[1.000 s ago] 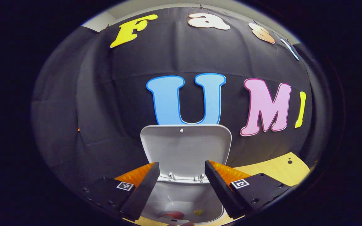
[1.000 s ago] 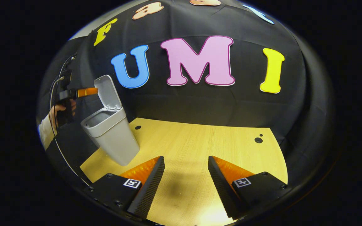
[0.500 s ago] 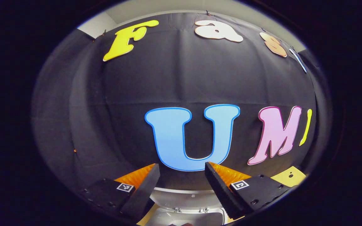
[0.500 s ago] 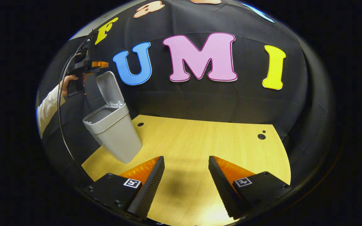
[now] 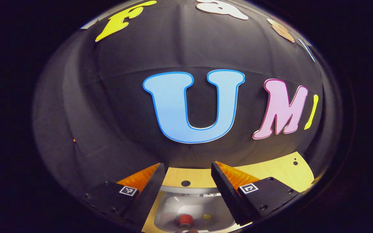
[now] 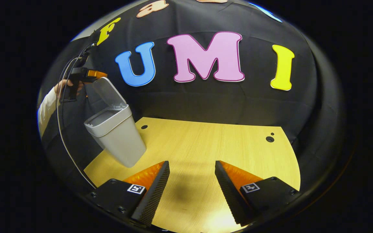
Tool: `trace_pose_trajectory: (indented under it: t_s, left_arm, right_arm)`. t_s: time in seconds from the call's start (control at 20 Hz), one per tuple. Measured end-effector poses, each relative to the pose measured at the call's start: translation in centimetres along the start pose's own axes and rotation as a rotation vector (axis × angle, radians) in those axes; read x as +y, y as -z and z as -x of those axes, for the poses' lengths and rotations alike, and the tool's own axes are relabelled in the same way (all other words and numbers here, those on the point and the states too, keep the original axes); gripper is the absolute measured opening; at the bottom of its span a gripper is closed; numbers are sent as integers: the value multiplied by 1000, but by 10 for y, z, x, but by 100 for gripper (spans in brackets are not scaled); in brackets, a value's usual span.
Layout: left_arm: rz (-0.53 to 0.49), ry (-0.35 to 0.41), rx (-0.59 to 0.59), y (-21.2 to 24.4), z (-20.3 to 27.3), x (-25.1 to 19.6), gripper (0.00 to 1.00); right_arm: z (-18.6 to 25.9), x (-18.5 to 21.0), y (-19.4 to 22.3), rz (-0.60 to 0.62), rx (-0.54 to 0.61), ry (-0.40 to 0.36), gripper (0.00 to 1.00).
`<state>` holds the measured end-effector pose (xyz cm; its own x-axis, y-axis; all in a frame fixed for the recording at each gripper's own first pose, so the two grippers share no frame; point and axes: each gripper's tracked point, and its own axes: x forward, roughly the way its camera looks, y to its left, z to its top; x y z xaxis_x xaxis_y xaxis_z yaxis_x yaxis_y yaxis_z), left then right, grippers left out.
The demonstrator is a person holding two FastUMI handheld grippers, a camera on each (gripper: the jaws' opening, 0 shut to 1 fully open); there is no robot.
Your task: Press the lid of the desktop garbage bin to open it, pick up the crumpled paper on the desktop and throw it into the bin, then pick up the pop can on the desktop and drop it into the bin, and finally close the garbage bin lid.
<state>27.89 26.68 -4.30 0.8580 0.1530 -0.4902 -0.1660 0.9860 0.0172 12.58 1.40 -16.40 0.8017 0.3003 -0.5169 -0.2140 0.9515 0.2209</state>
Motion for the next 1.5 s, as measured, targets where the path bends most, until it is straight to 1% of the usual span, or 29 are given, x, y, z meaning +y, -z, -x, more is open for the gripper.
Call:
trace_pose_trajectory:
  t_s: [0.15,0.3,0.45,0.55,0.7,0.85,0.95,1.05,1.15,1.2,1.25,1.35,1.45,1.5]
  left_arm:
    - [-17,5,76,32,20,1,99]
    - [4,46,172,63,35,-4,99]
    - [-10,48,273,100,46,3,100]
    - [-24,69,345,124,47,-3,98]
    - [-13,133,469,159,52,-21,98]
    - [-51,157,541,181,52,-29,99]
    - [-88,172,539,180,47,-32,99]
    - [-81,173,551,181,44,-32,99]
    - [-87,159,563,187,42,-32,100]
    - [-97,166,524,180,43,-34,100]
    - [-93,171,513,185,41,-34,100]
    - [-64,164,480,182,39,-37,100]
    - [-80,149,410,177,36,-35,100]
    - [-51,116,353,171,36,-34,99]
  right_arm:
    - [-6,15,-3,-1,-1,-31,92]
    - [-12,21,-2,10,8,-51,92]
    - [-14,28,-2,22,6,-70,91]
    - [-15,29,1,25,11,-73,92]
    - [-15,27,6,14,19,-74,92]
    - [-11,19,6,10,12,-61,92]
    - [-11,14,8,-3,12,-53,92]
    - [-11,12,11,-16,16,-49,92]
    - [-10,14,13,-16,16,-50,92]
    - [-10,15,13,-14,13,-50,92]
    - [-9,15,14,-13,12,-51,92]
    - [-7,19,18,-15,17,-55,92]
    - [-4,20,14,-5,7,-47,92]
    - [-1,15,8,4,-12,-25,92]
